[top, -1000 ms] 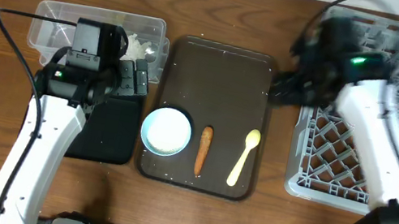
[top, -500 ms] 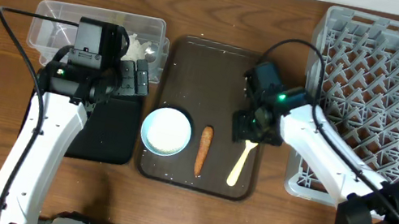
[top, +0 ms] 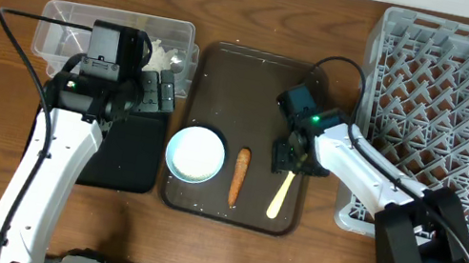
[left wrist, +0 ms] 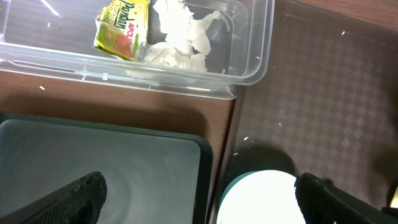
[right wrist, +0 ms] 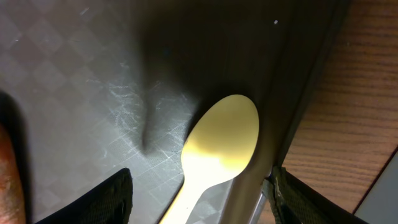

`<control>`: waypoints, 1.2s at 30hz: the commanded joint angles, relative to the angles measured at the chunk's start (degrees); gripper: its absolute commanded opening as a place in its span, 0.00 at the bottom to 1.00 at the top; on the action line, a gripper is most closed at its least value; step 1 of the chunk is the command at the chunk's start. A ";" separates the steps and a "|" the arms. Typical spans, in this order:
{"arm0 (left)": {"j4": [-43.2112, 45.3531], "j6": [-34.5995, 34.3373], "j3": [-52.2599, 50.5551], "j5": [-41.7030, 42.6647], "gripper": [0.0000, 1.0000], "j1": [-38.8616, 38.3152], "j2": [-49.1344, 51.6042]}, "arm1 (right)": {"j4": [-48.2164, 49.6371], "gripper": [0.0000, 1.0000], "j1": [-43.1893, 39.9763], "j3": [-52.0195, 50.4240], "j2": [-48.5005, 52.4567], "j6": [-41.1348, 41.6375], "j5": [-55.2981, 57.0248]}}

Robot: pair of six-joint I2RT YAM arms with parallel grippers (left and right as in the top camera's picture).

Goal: Sort waste into correct bins and load items into the dishwasher rack
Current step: 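Move right gripper to yellow spoon on tray and grasp it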

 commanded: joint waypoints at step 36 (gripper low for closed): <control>-0.09 0.55 -0.13 -0.87 0.99 0.31 0.26 | -2.23 0.68 1.55 1.49 1.90 0.57 -0.20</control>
